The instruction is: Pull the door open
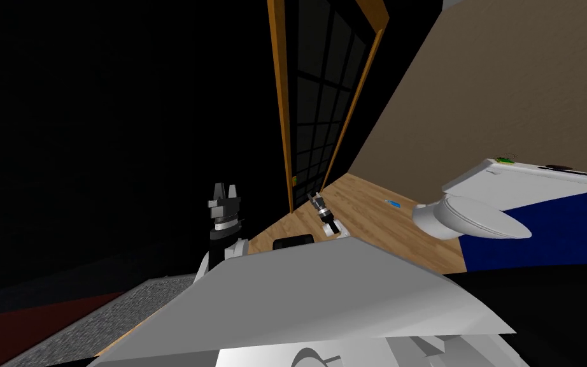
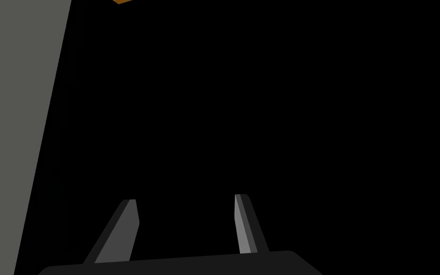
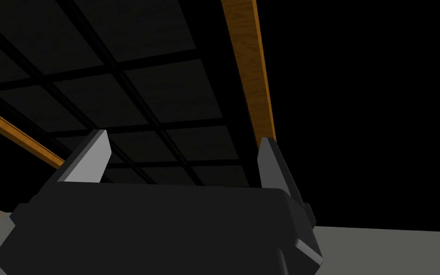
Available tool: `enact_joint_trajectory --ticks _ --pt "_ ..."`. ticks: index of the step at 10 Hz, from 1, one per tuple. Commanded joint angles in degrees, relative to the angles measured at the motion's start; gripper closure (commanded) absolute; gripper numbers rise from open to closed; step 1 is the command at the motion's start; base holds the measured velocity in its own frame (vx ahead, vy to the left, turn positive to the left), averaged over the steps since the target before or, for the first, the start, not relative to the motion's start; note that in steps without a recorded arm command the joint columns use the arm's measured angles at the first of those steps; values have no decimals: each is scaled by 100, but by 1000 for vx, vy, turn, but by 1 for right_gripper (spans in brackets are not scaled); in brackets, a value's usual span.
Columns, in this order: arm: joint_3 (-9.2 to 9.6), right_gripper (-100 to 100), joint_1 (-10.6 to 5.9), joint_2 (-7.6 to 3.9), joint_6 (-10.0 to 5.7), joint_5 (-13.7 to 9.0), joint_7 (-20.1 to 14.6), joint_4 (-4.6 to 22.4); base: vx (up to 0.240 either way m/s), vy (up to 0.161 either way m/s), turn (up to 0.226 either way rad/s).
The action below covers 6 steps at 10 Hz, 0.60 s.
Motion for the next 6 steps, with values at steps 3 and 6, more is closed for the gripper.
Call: enact_joint_trajectory --ticks 3,6 --pt "-20 -100 -178 -12 -160 175 473 580 75 -68 87" --pt "-33 -100 -275 -19 -250 261 706 933 52 -44 47"
